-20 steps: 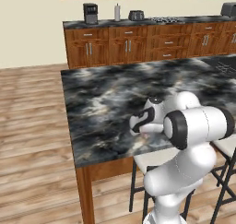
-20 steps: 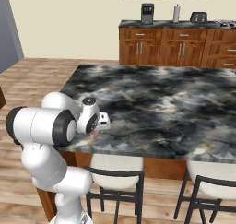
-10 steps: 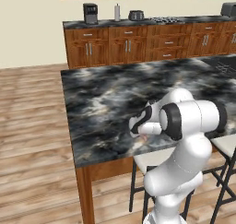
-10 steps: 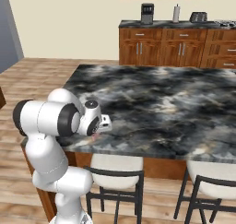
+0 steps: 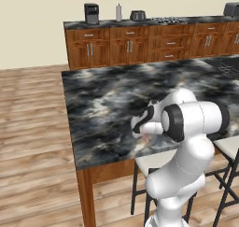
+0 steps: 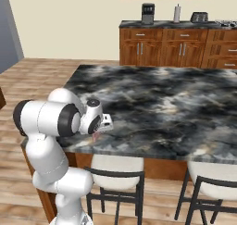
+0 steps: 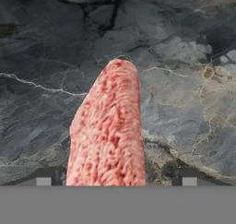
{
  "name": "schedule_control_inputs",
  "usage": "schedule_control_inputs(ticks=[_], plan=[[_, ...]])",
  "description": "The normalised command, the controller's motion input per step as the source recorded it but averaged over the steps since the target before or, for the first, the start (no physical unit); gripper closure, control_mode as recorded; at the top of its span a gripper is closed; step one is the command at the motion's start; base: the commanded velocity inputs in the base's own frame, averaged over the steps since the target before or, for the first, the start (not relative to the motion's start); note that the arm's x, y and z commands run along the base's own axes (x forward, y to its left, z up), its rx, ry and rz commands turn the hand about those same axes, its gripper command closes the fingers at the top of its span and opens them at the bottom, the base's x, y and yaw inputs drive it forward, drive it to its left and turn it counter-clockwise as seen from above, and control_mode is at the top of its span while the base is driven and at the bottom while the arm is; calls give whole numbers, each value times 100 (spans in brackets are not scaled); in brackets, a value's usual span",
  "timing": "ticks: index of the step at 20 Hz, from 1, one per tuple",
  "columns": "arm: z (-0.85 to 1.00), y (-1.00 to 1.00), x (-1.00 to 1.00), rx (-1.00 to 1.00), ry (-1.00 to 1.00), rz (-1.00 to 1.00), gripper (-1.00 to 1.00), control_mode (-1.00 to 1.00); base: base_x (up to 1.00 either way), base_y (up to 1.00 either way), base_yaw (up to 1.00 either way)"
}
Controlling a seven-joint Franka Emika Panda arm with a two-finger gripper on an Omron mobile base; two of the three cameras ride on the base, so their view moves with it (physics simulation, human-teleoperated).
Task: Open the fridge, remove the mango, lime, and steak, and place them on any counter.
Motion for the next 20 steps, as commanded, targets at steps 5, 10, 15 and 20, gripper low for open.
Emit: schedule_control_inputs(ticks=[5, 10, 15, 20], plan=[[91, 3, -34, -1, -4, 0, -100, -100, 0, 0, 0], [100, 0, -58, 1, 8, -3, -100, -100, 0, 0, 0], [100, 0, -66, 1, 27, -5, -100, -100, 0, 0, 0], [100, 6, -46, 3, 41, -6, -100, -100, 0, 0, 0]])
